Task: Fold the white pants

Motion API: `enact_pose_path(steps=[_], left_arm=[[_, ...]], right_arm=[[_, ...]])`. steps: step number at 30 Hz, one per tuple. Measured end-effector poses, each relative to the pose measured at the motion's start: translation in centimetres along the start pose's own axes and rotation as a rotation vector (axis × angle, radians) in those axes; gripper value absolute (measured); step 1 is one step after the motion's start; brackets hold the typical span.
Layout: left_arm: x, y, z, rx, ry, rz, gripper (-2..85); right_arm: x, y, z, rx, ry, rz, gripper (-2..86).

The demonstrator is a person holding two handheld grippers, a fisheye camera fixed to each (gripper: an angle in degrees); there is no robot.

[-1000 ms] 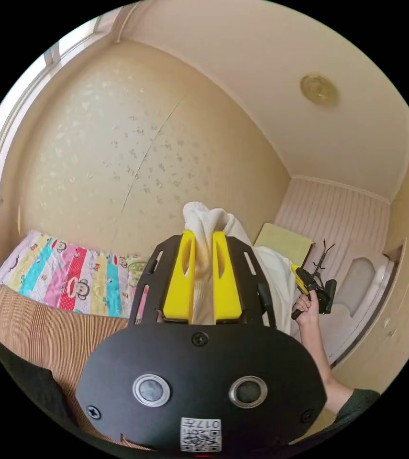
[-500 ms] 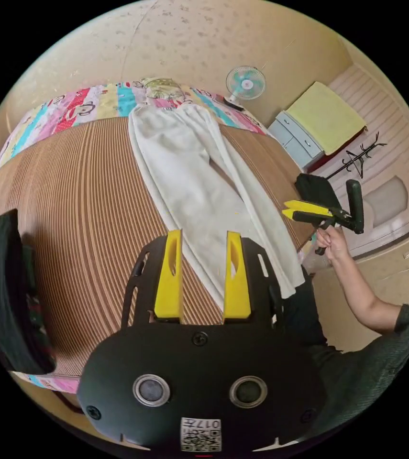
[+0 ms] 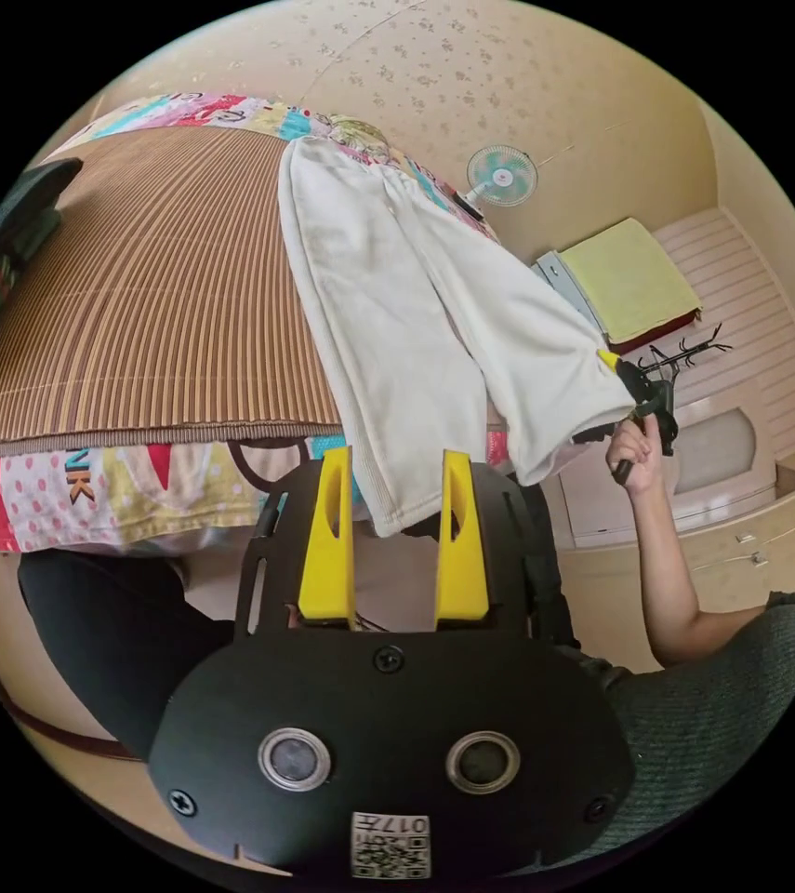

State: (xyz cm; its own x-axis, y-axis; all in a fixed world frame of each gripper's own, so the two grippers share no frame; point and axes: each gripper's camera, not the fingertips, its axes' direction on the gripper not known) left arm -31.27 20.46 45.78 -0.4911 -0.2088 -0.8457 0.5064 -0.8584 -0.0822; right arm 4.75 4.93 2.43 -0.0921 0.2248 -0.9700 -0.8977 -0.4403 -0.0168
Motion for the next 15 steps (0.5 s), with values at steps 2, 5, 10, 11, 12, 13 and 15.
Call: enact_pose_path(steps=[2, 5, 10, 11, 12, 13, 15], left_arm=[[0.0, -0.1, -0.4, -0.010, -0.036, 0.004, 13.6], [-0.3, -0.7, -0.7, -0.023, -0.034, -0.006, 13.6], [-0.7, -1.9, 0.5, -0.074, -0.021, -0.042, 13.8], [-0.8, -2.3, 1.2, -0.098, -0.015, -0.051, 13.6], [-1.0, -2.7, 1.8, -0.124, -0.005, -0.064, 12.8], [-1.2, -2.9, 2.0, -0.136, 0.007, -0.071, 12.2], [-1.7, -4.3, 2.5, -0.173, 0.174, -0.031, 3.5]], right_arm=[[1.3, 1.2, -5.7, 0.114, 0.003, 0.011, 3.1], [4.7, 4.6, -12.3, 0.221, 0.311, 0.178, 2.4], [4.4, 11.2, -14.2, 0.296, 0.801, 0.352, 1.7], [4.0, 11.6, -13.6, 0.296, 0.778, 0.322, 1.8], [3.6, 11.8, -12.1, 0.272, 0.702, 0.263, 1.9], [3.6, 11.7, -10.4, 0.220, 0.607, 0.217, 2.3], [3.8, 11.1, -8.0, 0.138, 0.487, 0.192, 3.0]])
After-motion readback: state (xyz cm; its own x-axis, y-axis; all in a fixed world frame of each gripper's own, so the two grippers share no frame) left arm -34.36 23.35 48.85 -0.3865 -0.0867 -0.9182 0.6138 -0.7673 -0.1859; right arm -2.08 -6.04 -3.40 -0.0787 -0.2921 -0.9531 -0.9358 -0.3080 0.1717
